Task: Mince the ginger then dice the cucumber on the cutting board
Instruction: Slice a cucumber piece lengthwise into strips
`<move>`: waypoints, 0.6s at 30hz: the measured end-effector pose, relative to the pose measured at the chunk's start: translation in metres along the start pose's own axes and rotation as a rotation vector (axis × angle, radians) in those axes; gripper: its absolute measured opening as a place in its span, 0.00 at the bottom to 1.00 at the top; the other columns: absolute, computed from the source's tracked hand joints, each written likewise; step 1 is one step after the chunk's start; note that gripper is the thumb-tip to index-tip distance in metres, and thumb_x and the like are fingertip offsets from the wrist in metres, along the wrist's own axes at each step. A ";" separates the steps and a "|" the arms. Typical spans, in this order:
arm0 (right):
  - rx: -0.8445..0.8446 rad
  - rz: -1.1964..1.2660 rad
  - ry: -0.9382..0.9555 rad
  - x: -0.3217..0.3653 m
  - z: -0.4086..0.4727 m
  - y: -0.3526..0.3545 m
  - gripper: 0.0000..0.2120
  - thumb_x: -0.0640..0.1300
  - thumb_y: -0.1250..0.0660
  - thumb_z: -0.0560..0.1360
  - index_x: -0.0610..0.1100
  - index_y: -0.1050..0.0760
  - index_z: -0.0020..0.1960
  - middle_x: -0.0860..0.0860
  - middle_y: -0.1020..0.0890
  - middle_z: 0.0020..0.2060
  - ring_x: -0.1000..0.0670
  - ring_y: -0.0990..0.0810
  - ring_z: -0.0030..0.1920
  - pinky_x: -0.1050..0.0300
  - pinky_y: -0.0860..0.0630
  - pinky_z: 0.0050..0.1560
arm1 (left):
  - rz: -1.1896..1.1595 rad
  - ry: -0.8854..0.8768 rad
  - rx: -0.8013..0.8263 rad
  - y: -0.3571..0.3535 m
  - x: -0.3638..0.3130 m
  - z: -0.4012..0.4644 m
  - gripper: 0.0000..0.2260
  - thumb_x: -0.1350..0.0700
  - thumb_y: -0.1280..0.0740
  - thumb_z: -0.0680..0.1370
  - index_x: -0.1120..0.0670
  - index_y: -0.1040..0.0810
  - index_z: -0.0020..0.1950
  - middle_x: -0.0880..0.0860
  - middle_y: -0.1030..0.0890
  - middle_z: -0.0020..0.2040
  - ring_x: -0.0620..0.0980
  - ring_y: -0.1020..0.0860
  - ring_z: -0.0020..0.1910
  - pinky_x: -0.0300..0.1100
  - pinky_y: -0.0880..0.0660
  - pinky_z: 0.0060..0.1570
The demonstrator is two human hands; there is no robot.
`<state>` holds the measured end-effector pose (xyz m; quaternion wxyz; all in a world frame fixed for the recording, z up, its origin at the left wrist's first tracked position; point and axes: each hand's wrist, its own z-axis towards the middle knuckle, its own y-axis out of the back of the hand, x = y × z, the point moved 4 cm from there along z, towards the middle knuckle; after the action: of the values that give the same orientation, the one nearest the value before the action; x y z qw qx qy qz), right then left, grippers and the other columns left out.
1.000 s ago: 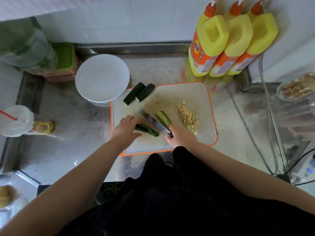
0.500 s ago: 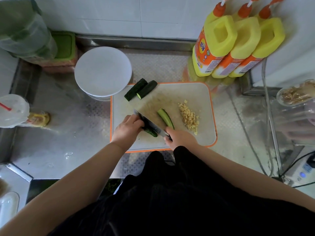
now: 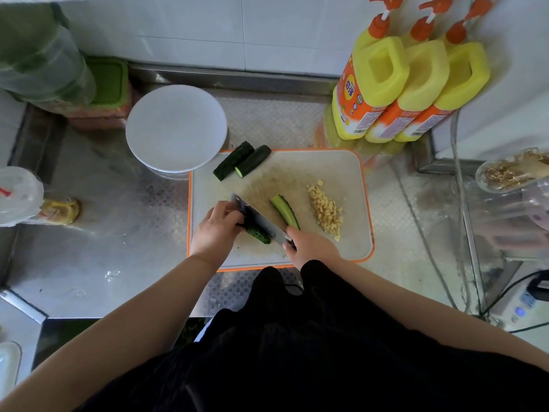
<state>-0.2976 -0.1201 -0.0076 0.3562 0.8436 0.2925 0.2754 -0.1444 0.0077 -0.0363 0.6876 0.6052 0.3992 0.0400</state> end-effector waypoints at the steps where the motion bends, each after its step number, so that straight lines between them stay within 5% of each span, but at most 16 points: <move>1: -0.005 0.006 0.002 0.001 0.000 0.000 0.08 0.49 0.45 0.81 0.45 0.34 0.55 0.49 0.28 0.33 0.44 0.25 0.36 0.54 0.33 0.33 | -0.004 -0.005 0.003 0.000 0.000 0.000 0.06 0.61 0.27 0.73 0.56 0.20 0.48 0.53 0.24 0.57 0.58 0.24 0.52 0.46 0.27 0.44; 9: -0.017 0.019 -0.026 0.002 -0.005 0.003 0.10 0.49 0.45 0.81 0.46 0.32 0.58 0.46 0.21 0.42 0.44 0.22 0.42 0.50 0.24 0.43 | -0.070 0.004 -0.017 -0.003 0.006 0.003 0.06 0.63 0.28 0.73 0.57 0.20 0.49 0.54 0.25 0.55 0.59 0.23 0.46 0.45 0.27 0.43; 18: 0.011 -0.013 -0.058 0.005 -0.004 0.000 0.08 0.49 0.45 0.81 0.45 0.34 0.49 0.49 0.25 0.38 0.46 0.24 0.40 0.51 0.24 0.41 | 0.089 -0.250 -0.112 -0.015 -0.006 -0.012 0.13 0.59 0.22 0.68 0.57 0.18 0.50 0.56 0.22 0.51 0.54 0.31 0.52 0.51 0.22 0.44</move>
<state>-0.2967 -0.1149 -0.0038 0.3616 0.8513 0.2890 0.2469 -0.1621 0.0101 -0.0462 0.7621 0.5833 0.2805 0.0169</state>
